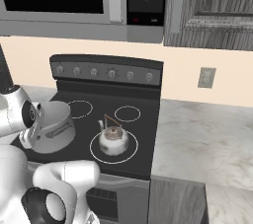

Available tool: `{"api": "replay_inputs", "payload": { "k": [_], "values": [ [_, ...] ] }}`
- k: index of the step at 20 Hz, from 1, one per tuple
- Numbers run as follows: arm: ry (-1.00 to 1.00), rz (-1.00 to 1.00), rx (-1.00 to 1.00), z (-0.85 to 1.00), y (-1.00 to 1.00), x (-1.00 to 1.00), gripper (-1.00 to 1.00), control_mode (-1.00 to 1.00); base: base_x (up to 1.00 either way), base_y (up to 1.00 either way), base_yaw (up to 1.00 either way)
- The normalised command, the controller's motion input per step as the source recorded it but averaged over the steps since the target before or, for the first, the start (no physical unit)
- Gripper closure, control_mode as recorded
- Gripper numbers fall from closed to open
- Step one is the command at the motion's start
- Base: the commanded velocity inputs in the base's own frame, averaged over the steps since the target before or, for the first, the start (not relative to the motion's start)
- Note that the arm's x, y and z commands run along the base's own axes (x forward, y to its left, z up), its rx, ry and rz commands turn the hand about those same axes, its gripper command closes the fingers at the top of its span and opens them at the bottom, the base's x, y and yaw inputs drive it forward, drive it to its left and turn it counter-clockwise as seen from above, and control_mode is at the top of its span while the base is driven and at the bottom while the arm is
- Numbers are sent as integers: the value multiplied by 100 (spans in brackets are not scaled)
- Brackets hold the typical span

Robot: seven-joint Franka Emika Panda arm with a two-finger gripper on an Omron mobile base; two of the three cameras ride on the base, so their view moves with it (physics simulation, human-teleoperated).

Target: Pick the kettle from the cabinet and place it on a stove burner. Then pick the pot from the counter and place it on another stove burner. Finally, turn both burners on.

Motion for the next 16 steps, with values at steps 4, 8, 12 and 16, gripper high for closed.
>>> {"api": "replay_inputs", "payload": {
  "k": [4, 8, 12, 16],
  "values": [
    [-6, 0, 0, -17, -9, 0, 100, -100, 0, 0, 0],
    [-2, 0, 0, -11, -6, 0, 100, -100, 0, 0, 0],
    [0, 1, 0, 0, 0, 0, 100, -100, 0, 0, 0],
    [0, 3, 0, 0, 0, 2, 100, -100, 0, 0, 0]
  ]
}}
